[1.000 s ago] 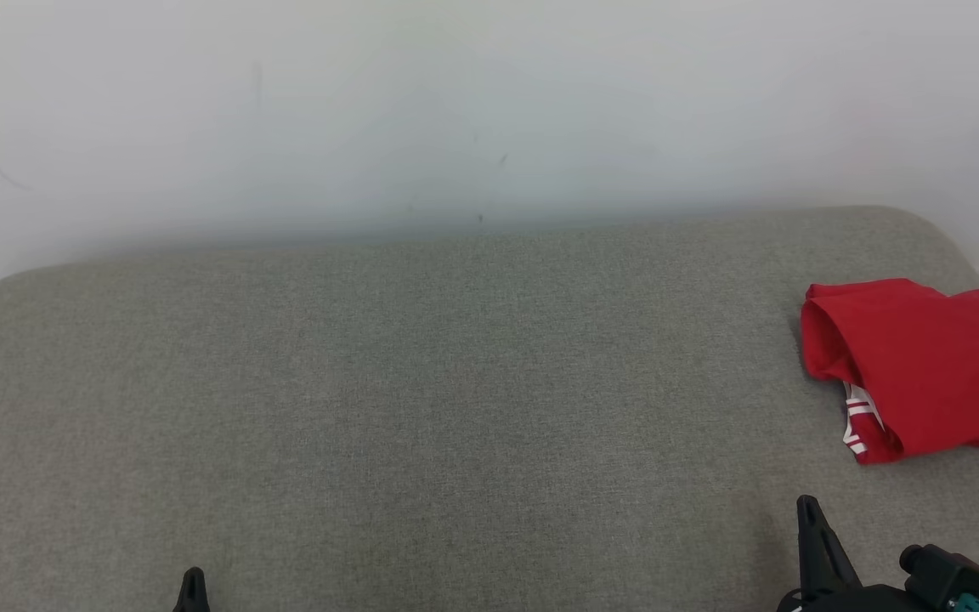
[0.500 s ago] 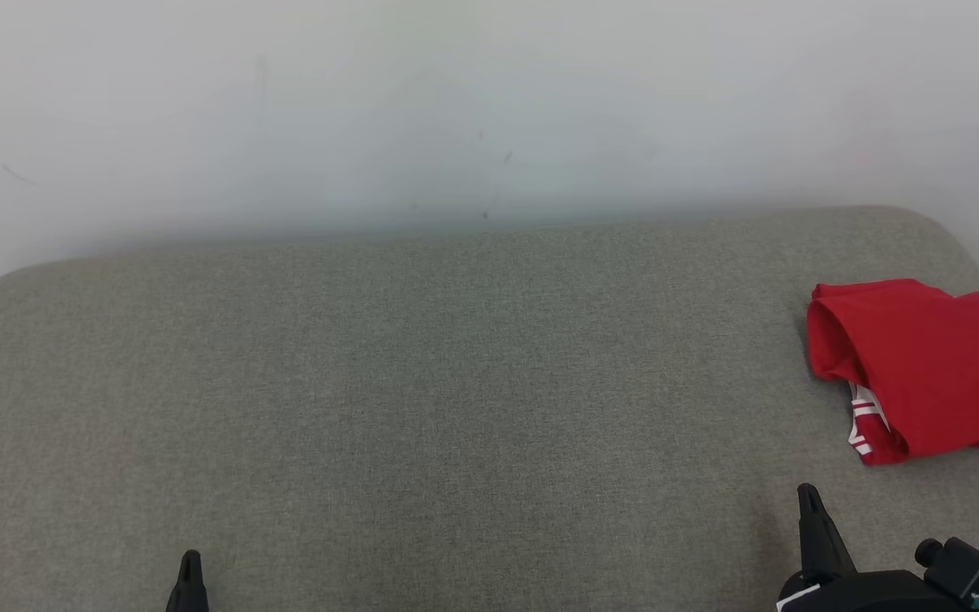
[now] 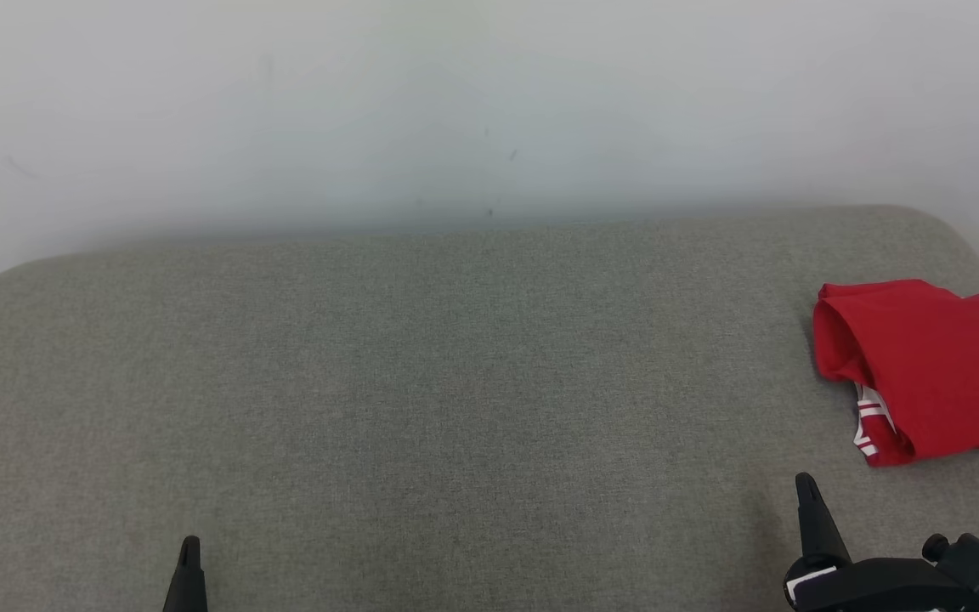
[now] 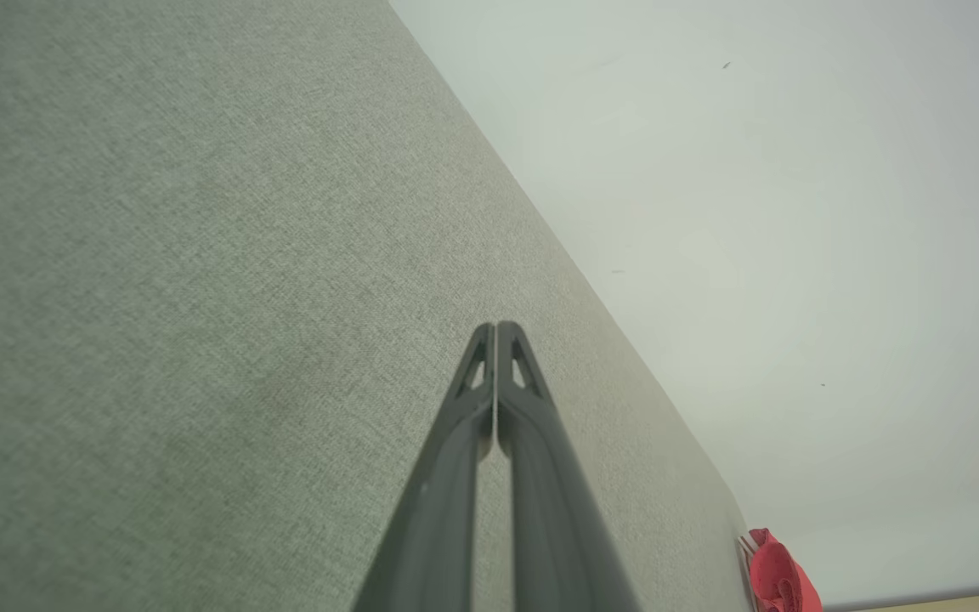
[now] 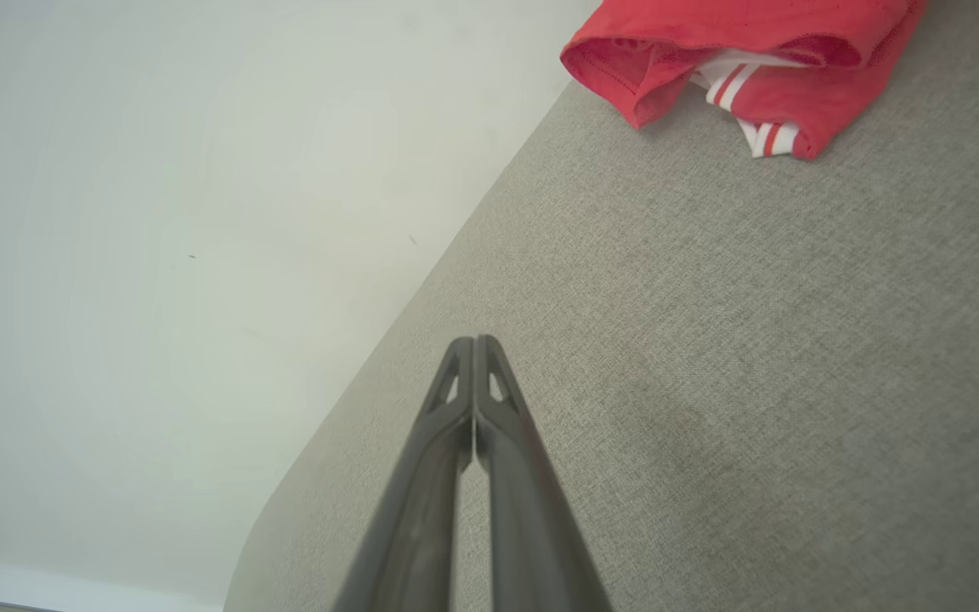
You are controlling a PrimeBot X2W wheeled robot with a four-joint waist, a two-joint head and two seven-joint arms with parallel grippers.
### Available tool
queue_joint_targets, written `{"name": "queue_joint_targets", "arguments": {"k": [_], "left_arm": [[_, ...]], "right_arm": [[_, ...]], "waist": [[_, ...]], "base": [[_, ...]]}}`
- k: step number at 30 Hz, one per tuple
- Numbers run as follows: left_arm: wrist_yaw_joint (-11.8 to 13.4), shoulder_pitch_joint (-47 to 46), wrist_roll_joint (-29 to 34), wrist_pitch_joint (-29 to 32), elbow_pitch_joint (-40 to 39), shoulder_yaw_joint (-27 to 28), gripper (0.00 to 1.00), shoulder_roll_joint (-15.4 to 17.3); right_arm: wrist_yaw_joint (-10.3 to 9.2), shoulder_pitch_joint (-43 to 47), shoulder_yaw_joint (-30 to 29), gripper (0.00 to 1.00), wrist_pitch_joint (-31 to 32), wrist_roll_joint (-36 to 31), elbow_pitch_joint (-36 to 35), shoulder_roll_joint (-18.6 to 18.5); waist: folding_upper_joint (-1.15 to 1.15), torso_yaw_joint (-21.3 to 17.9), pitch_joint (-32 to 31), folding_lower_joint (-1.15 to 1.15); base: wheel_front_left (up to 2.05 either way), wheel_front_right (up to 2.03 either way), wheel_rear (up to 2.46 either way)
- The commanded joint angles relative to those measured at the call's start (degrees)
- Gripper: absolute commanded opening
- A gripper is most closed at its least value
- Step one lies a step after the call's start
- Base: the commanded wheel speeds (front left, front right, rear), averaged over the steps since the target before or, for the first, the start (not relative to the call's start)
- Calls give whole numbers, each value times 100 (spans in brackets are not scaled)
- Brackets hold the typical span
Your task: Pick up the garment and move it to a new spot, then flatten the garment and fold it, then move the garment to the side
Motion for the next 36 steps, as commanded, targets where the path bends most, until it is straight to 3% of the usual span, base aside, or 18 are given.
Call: {"name": "queue_joint_targets", "arguments": {"k": [1, 36], "left_arm": [[-44, -154, -211, 52, -69, 35, 0, 21], [-97, -471, -2069, 554, -59, 129, 0, 27]], "right_arm": [[-6, -111, 13, 0, 52, 238, -83, -7], [-9, -278, 44, 0, 533, 2424, -179, -8]], "waist": [[0, 6, 4, 0], [0, 110, 63, 0]], "base": [[0, 0, 0], [0, 0, 0]]}}
